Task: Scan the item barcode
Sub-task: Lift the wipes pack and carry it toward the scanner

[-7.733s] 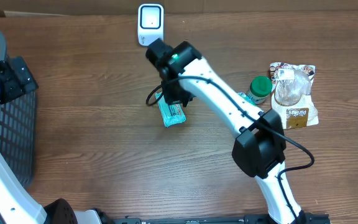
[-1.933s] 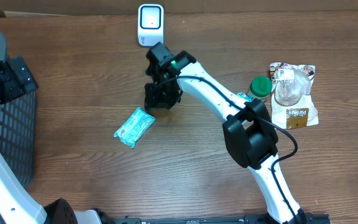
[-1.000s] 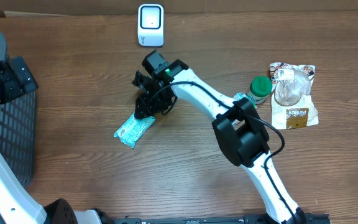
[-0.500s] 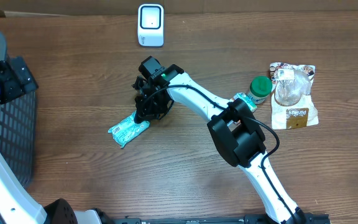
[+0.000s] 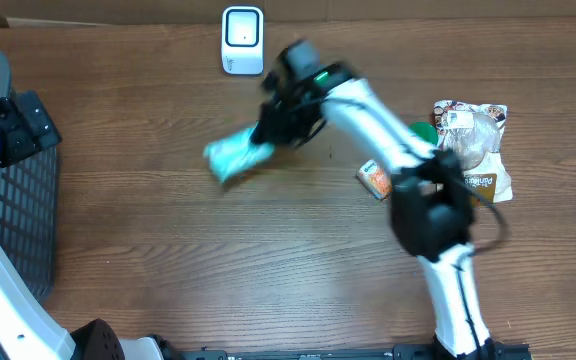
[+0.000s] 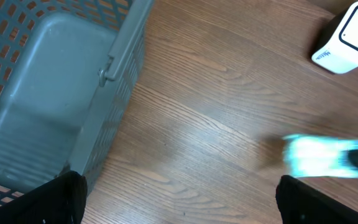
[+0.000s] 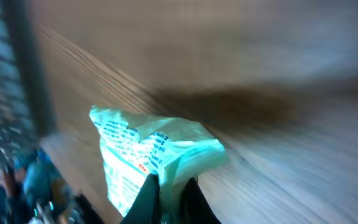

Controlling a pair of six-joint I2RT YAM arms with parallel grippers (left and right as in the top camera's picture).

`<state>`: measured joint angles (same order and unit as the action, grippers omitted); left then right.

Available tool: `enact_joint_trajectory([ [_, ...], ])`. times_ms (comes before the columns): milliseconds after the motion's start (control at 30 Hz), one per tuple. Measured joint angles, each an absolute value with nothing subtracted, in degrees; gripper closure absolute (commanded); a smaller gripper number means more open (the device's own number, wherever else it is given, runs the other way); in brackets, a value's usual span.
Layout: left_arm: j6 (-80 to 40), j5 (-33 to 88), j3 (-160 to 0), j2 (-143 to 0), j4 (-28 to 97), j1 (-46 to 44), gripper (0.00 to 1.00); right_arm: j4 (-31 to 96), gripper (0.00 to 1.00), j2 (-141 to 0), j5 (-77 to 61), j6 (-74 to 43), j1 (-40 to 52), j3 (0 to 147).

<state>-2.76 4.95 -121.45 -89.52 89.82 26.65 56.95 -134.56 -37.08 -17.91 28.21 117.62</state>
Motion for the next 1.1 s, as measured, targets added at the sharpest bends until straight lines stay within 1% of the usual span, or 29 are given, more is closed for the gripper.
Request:
enact_joint_trajectory([
  [167, -2.76, 4.95, -121.45, -89.52, 89.82, 26.65, 0.00, 59.53, 0.96, -118.65, -37.08, -15.53, 20.12, 117.64],
  [267, -2.76, 4.93, -121.45, -89.52, 89.82, 26.65, 0.01, 61.32, 0.96, -112.27, -37.19, -14.17, 18.39, 117.82],
  [500, -2.76, 4.95, -121.45, -89.52, 89.82, 26.65, 0.00, 66.26, 0.96, -103.02, -37.71, -10.39, 18.83, 117.91],
  [800, -2.76, 4.95, -121.45, -89.52, 89.82, 26.65, 0.00, 68.66, 0.96, -100.84, -36.38, -10.94, 19.51, 117.91],
  [1000, -2.76, 4.93, -121.45, -89.52, 89.82, 26.65, 0.00, 68.01, 0.96, -100.90, -26.17, -14.92, 24.08, 118.63],
  [1100, -2.76, 4.95, -121.45, -89.52, 89.84, 26.65, 0.01, 68.16, 0.96, -102.56, -19.42, -15.40, 26.92, 124.75],
])
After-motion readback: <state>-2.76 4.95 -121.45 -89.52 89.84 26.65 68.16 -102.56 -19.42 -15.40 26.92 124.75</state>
